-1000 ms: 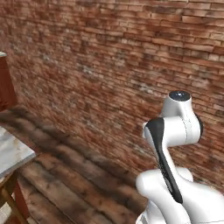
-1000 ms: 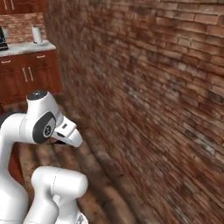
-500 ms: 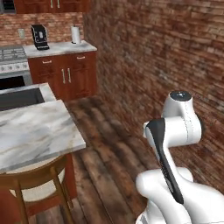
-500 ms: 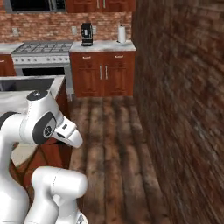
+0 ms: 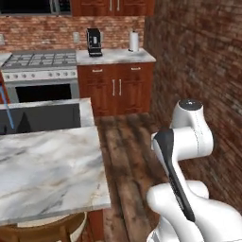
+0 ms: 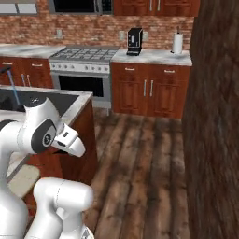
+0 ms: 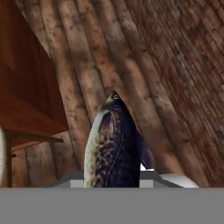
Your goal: Take the fish out of the fridge, briefly rinse it in the sink, and place it on the tray next to the sink.
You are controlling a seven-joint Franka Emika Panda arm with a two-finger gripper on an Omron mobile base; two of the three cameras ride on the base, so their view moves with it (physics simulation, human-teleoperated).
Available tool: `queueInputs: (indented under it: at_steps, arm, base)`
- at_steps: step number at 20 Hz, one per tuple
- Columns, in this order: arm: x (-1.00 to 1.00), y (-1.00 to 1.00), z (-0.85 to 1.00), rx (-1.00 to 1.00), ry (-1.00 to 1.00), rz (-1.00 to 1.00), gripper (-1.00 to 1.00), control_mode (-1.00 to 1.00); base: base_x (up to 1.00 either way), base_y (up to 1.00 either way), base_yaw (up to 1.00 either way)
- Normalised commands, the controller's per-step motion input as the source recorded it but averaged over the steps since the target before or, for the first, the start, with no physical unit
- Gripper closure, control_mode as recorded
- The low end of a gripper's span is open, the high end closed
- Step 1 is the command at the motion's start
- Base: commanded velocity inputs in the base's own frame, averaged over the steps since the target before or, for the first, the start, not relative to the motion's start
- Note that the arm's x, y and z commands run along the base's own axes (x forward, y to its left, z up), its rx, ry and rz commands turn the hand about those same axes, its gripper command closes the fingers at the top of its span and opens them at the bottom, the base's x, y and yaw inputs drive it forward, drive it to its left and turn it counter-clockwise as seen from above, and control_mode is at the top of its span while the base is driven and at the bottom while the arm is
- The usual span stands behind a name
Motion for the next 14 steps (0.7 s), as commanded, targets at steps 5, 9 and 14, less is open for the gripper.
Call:
queueInputs:
  at_steps: [5, 9, 14]
  arm:
    - [0.0, 0.0, 0.0, 0.0, 0.0, 0.0, 1.0, 1.0]
    - [0.0, 0.0, 0.0, 0.0, 0.0, 0.0, 1.0, 1.0]
    - [0.0, 0.0, 0.0, 0.0, 0.0, 0.0, 1.0, 1.0]
  base:
    - [1.0, -0.91, 0.14]
    - [1.0, -0.47, 0.25]
    - [1.0, -0.15, 0.32]
